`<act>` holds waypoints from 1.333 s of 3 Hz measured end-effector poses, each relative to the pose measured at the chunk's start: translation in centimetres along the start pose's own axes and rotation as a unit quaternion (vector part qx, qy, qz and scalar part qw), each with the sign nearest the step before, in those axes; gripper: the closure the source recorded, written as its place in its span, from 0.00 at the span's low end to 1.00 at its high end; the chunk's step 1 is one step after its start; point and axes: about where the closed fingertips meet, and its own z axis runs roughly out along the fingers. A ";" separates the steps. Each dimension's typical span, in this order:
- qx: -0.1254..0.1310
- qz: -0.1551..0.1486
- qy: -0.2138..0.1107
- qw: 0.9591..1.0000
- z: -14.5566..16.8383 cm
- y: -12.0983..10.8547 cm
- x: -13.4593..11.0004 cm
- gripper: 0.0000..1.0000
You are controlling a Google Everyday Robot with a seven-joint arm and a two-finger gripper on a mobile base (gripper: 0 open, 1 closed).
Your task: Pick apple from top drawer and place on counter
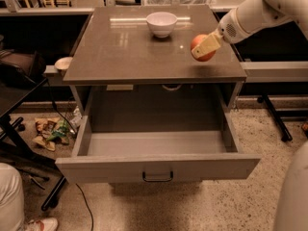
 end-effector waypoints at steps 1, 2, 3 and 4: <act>0.004 0.036 0.013 0.999 2.3 -1.2 0.0 1.00; 0.011 0.053 0.021 0.998 4.4 -2.2 0.1 1.00; 0.020 0.058 0.022 0.998 5.9 -3.2 0.1 1.00; 0.032 0.056 0.021 0.998 6.8 -3.9 -0.1 0.81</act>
Offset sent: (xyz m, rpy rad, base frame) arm 0.0603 0.0015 -0.0406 0.0132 0.0778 -0.1431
